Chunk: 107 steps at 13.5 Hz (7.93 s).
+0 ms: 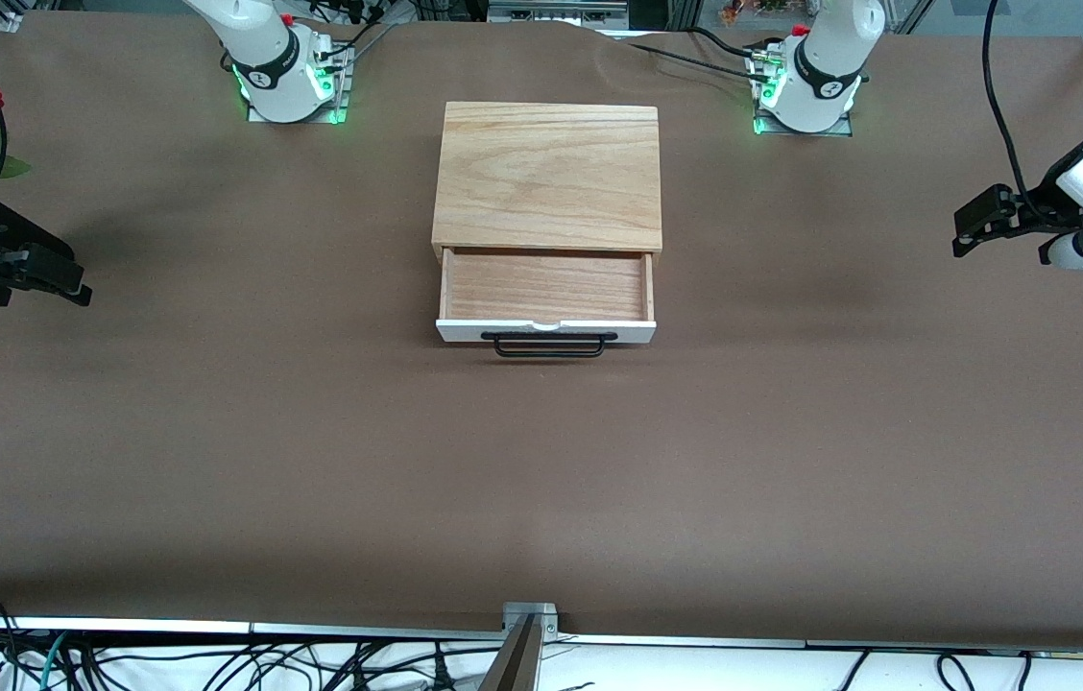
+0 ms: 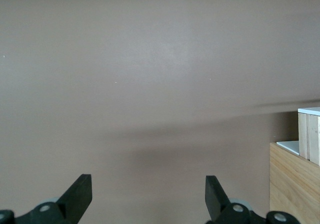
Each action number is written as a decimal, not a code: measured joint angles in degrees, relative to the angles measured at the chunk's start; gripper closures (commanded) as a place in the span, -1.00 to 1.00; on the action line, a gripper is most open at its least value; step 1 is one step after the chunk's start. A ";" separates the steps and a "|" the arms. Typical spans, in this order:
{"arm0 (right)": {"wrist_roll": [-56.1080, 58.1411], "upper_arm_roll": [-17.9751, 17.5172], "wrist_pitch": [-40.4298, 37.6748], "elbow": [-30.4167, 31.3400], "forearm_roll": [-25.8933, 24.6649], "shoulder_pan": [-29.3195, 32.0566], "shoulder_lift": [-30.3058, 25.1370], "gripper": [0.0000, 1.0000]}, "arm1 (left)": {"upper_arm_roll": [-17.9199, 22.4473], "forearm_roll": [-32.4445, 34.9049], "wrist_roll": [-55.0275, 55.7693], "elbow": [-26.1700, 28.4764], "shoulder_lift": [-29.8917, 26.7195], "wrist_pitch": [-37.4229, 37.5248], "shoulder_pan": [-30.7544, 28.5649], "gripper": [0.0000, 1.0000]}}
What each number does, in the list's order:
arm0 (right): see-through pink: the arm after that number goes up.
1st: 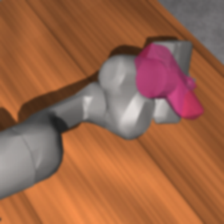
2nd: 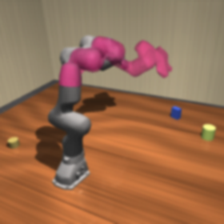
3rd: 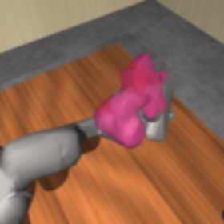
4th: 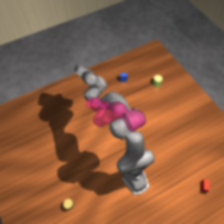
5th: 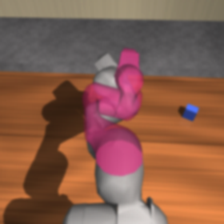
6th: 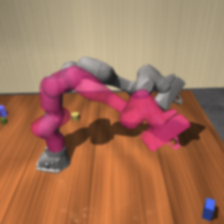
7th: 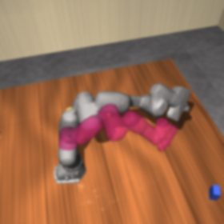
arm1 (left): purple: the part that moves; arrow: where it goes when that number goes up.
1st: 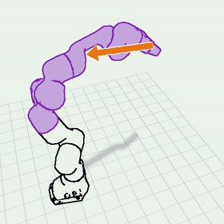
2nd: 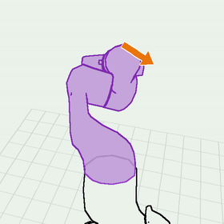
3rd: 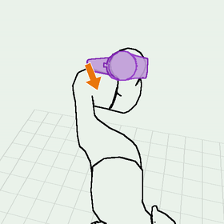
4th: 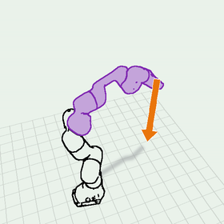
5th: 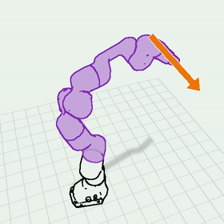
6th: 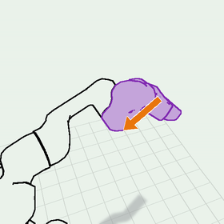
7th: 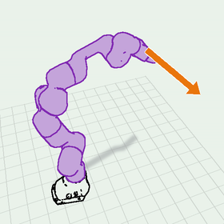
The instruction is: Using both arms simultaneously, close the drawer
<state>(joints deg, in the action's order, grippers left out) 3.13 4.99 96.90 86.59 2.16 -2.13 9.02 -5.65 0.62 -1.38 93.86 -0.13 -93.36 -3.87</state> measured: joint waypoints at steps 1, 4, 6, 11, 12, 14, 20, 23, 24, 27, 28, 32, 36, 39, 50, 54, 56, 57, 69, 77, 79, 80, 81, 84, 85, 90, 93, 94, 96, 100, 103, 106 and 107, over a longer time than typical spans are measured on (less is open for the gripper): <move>-0.01 0.00 0.00 0.00 0.00 0.00 0.00 -1.00 | 0.03 0.00 0.00 0.00 0.06 0.00 -0.03 -1.00; -0.02 0.00 0.00 0.00 -0.01 0.00 0.00 -1.00 | 0.05 0.00 0.00 0.00 0.07 0.00 -0.03 -1.00; -0.04 0.00 0.00 0.00 -0.03 0.00 0.00 -1.00 | 0.05 0.00 0.00 0.00 0.07 -0.01 -0.03 -1.00; -0.06 0.00 0.00 0.00 -0.04 0.00 0.08 -1.00 | 0.05 -0.01 0.00 0.00 0.07 -0.01 -0.03 -1.00; -0.10 0.00 -0.01 0.01 -0.03 0.00 0.16 -1.00 | 0.09 -0.70 0.00 0.00 0.07 -0.01 -0.04 -1.00; -0.36 -0.02 -0.06 0.15 -0.02 0.00 0.74 -1.00 | 0.35 -5.79 0.00 0.00 0.08 -0.01 -0.46 -1.00; -0.86 -1.03 2.04 0.31 1.49 -4.00 5.59 -1.00 | 0.64 -10.18 -0.03 -0.42 2.40 -0.33 -2.46 -1.00; -1.01 -1.27 8.27 0.38 6.32 -8.40 10.37 -1.00 | 0.23 -10.29 -0.03 -0.70 4.11 -0.39 -2.39 -1.00; -1.02 -1.45 10.18 0.40 8.11 -9.53 12.10 -1.00 | -0.18 -10.81 -0.03 -0.81 4.35 -0.42 -2.10 -1.00; -1.17 -2.06 16.41 0.39 11.38 -12.60 16.38 -1.00 | -2.43 -14.16 0.27 -0.89 6.62 -2.65 0.73 -1.00; -1.22 -2.27 18.06 0.39 12.41 -13.56 17.44 -1.00 | -2.76 -15.24 0.47 -0.88 8.52 -5.24 2.25 -1.00; -1.33 -2.73 20.78 0.37 17.86 -16.90 19.84 -1.00 | -3.09 -16.60 0.59 -0.99 17.44 -14.61 8.90 -1.00; -1.35 -2.86 20.88 0.39 23.78 -19.85 21.55 -1.00 | -3.34 -19.20 1.10 -1.96 23.57 -22.71 15.38 -1.00; -1.38 -2.97 22.64 0.39 26.62 -21.79 23.71 -1.00 | -3.30 -21.63 1.07 -4.45 27.31 -23.01 15.98 -1.00; -1.46 -3.18 26.34 0.38 33.68 -27.98 26.63 -1.00 | -3.34 -30.34 5.66 -6.03 35.02 -26.78 21.26 -1.00; -1.48 -3.20 26.24 0.40 33.71 -28.94 26.95 -1.00 | -3.35 -30.77 9.38 -5.99 35.94 -26.78 23.78 -1.00; -1.48 -3.20 26.25 0.39 33.85 -28.95 27.22 -1.00 | -3.32 -30.77 9.97 -5.85 36.03 -26.77 24.04 -1.00; -1.48 -3.19 26.19 0.38 33.94 -28.95 27.35 -1.00 | -3.23 -30.77 9.98 -5.74 36.03 -26.68 24.03 -1.00; -1.49 -3.05 16.70 0.23 34.36 -29.13 27.59 -1.00 | -2.67 -30.72 9.99 -5.67 35.92 -17.12 23.58 -1.00; -1.49 -3.66 7.67 0.22 34.80 -29.42 28.20 -1.00 | -2.61 -26.42 9.95 -5.49 33.73 -6.99 23.58 -1.00; -1.49 -4.02 6.42 0.22 34.84 -29.47 28.47 -1.00 | -2.68 -26.41 9.95 -4.49 33.12 -6.60 23.66 -1.00; -1.49 -4.13 5.77 0.21 35.15 -29.47 28.65 -1.00 | -2.75 -26.41 9.95 -3.57 32.69 -6.53 23.74 -1.00; -1.49 -4.18 5.09 0.22 35.68 -29.48 28.85 -1.00 | -2.81 -26.41 9.95 -2.60 32.32 -6.45 23.83 -1.00; -1.49 -4.19 3.05 0.22 37.09 -29.48 29.33 -1.00 | -3.09 -26.41 9.95 -0.02 31.23 -6.14 23.98 -1.00; -1.49 -4.19 2.94 0.22 37.39 -29.44 29.45 -1.00 | -3.09 -26.41 9.96 0.06 31.15 -6.17 23.97 -1.00; -1.25 -4.10 2.82 -1.29 37.50 -28.99 29.49 -1.00 | -3.05 -26.41 10.01 0.13 31.12 -6.16 23.87 -1.00; -1.13 -3.22 3.01 -6.63 37.40 -27.37 29.44 -1.00 | -2.58 -26.19 10.00 -1.19 30.30 -6.10 22.48 -1.00; -0.44 -2.88 3.09 -8.66 37.33 -26.16 29.40 -1.00 | -2.49 -25.68 10.00 -2.25 29.79 -6.08 20.91 -1.00; 3.47 -1.71 3.34 -11.39 35.65 -23.46 29.34 -1.00 | -2.41 -25.27 9.87 -5.00 28.61 -4.50 16.26 -1.00; 7.16 2.66 3.81 -16.63 19.06 -21.83 29.18 -1.00 | -2.59 -17.55 9.40 -8.97 22.00 0.78 9.92 -1.00; 7.18 8.36 3.82 -18.13 14.43 -21.81 28.68 -1.00 | -2.83 -8.59 9.50 -9.28 11.90 4.59 10.15 -1.00; 7.65 14.93 3.89 -18.83 14.22 -20.53 26.60 -1.00 | -2.72 -2.76 9.76 -8.16 3.47 9.60 9.89 -1.00; 7.72 16.22 3.84 -18.92 13.87 -19.89 25.24 -1.00 | -2.65 -2.32 10.00 -7.64 1.96 10.09 9.16 -1.00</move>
<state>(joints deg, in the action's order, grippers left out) 10.85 21.21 100.74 67.68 16.02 -22.01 34.26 -8.29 -1.70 8.62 86.22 1.83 -83.27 5.29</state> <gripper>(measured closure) 0.000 0.000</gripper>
